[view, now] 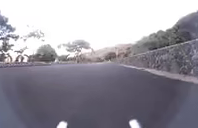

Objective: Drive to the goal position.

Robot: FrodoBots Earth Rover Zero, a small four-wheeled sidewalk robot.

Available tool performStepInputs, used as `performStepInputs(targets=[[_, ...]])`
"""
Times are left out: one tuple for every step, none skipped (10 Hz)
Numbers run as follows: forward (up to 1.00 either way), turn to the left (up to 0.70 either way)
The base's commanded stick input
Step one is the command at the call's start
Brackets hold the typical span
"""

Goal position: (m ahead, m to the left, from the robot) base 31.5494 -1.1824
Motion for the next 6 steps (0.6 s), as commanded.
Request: performStepInputs(targets=[[0.7,0.0],[0.7,0.0],[0.7,0.0],[0.7,0.0],[0.7,0.0],[0.7,0.0]])
